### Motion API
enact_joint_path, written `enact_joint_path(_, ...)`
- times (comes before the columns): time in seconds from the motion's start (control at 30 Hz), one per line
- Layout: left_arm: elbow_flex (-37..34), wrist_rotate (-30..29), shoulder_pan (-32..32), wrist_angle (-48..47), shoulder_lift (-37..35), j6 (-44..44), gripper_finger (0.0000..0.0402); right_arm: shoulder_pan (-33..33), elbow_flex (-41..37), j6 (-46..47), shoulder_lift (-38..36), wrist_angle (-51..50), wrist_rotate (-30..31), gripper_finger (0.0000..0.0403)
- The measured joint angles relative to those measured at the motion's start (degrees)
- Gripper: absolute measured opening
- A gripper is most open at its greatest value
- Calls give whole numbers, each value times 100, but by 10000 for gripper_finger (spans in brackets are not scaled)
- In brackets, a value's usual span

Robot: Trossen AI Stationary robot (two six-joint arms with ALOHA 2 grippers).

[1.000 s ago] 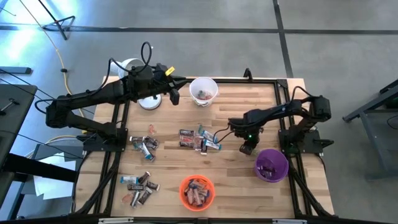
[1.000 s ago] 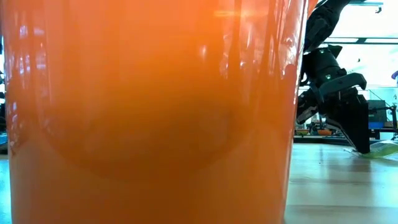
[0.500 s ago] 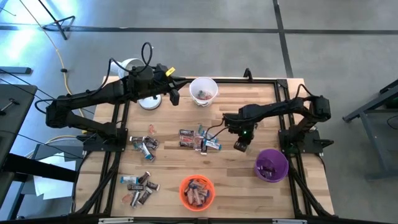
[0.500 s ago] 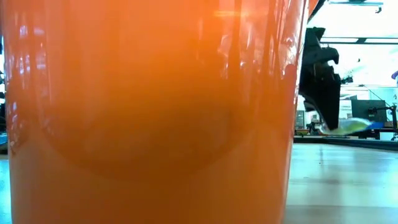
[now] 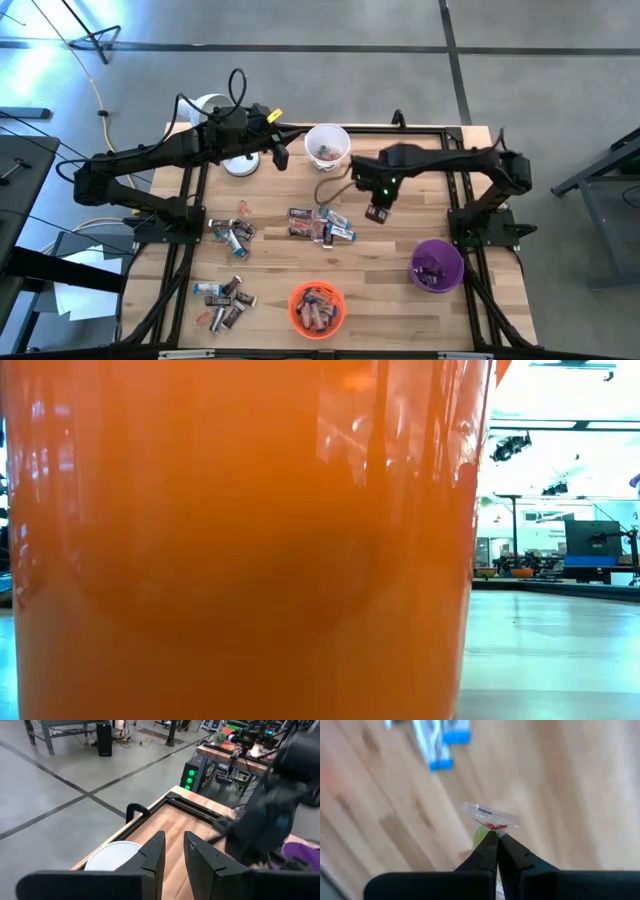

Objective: Organize candy in baskets
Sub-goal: Put the green gummy into the white bucket

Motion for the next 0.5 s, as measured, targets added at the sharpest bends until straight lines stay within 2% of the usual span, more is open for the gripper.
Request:
enact_joint_path(0.27,0,0,0,0,0,297,55,-496,1053,-171,-4,241,905,0)
enact_joint_path(0.5,0,0,2,8,-2,603,55,-976,1316,-268,-7,1585,964,0)
